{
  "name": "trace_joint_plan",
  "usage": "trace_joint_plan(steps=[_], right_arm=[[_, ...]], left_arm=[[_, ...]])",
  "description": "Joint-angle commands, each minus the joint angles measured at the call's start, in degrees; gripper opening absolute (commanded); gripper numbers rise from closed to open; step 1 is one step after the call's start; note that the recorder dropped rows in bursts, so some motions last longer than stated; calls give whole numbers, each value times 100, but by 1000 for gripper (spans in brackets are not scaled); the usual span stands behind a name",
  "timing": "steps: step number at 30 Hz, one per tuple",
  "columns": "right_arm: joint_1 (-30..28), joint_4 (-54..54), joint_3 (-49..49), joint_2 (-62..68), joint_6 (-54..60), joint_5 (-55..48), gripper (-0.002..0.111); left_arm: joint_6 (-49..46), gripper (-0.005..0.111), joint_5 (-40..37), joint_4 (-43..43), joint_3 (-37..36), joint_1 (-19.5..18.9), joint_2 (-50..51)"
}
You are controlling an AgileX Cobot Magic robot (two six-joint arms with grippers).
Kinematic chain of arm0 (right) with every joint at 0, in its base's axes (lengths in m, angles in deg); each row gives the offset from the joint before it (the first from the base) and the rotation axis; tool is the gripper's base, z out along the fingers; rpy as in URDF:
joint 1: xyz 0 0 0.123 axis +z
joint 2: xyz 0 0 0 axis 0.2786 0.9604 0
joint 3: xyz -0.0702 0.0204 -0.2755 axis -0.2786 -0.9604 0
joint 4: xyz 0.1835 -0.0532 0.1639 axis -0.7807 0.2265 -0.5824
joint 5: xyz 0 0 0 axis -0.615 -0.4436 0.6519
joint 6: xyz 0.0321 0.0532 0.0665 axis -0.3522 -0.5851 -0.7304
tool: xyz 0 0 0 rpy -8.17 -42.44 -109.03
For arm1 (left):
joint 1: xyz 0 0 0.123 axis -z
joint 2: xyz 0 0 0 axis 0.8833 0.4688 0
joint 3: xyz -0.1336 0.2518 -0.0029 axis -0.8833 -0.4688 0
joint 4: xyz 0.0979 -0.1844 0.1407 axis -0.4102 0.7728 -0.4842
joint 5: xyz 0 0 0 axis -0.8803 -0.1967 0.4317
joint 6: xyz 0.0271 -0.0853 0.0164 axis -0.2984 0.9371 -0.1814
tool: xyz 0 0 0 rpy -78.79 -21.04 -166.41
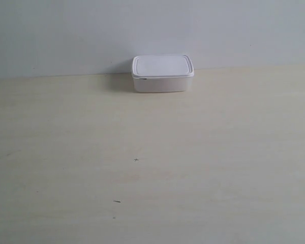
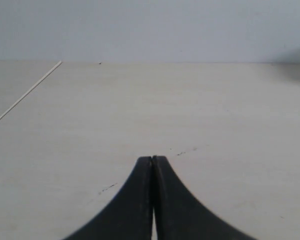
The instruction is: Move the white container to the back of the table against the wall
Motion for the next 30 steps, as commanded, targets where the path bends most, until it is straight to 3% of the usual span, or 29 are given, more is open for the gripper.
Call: trace_joint_plan(steps=[1,5,9,13,16,21,30], right_arm=[[-36,-155,-25,-30,38,-73,0],[-36,-843,-25,-30,908,-453,0],[-24,-3320,-25,-30,2675,-1585,0],[-24,-6509,-25,-30,5994,-3022,0],[-24,-7795,-25,-30,8139,-3480,0],[-24,-8159,-25,-30,9484,-4255,0],[-24,-8054,-25,-30,9242,-4783,0]], left_arm=[[29,0,2,-33,7,-4,-34],[29,0,2,-33,7,-4,-34],[29,0,2,-33,7,-4,-34],[29,0,2,-33,7,-4,-34],[29,0,2,-33,7,-4,-34],[29,0,2,-33,7,-4,-34],[29,0,2,-33,7,-4,-34]])
